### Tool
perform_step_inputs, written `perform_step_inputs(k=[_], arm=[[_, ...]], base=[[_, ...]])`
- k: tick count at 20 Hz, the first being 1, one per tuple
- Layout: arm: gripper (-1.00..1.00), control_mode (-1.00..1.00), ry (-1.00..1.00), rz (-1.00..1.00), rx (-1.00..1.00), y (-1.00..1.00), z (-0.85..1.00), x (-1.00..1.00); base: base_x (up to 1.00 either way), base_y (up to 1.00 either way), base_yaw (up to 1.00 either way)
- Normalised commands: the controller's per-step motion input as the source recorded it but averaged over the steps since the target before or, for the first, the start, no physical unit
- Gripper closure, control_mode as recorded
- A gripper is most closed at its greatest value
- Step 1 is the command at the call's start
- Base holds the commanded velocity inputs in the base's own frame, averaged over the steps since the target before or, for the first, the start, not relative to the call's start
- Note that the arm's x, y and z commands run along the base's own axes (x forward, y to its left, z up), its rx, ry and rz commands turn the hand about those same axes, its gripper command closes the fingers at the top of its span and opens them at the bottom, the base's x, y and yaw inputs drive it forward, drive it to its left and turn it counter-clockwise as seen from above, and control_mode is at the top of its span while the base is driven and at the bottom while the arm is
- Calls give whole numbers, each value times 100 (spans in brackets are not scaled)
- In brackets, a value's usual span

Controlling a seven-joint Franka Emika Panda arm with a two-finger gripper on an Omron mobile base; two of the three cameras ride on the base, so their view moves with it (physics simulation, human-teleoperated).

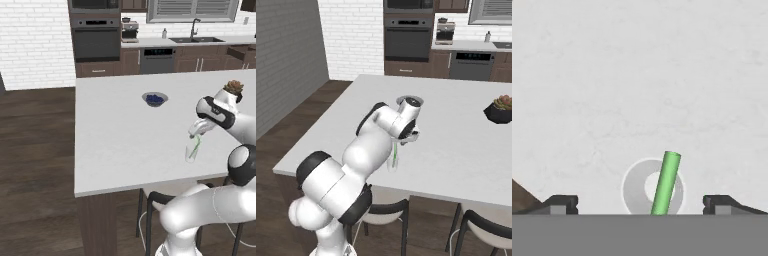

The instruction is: Take a straw from the drawer in front and place it inside the glass cup on the dining counter.

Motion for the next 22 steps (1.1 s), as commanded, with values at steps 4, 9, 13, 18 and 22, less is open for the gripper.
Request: perform_step_inputs(k=[4,9,13,18,22], arm=[[-100,-100,-18,-10,-26,2,12,-14],[-100,-100,-43,-9,-10,0,91,-94],[-100,-100,-41,-6,-2,4,100,-100],[-100,-100,-27,-3,-1,48,100,-100],[-100,-100,-3,-2,-1,81,100,-77]], base=[[0,0,0],[0,0,0],[0,0,0],[0,0,0],[0,0,0]])
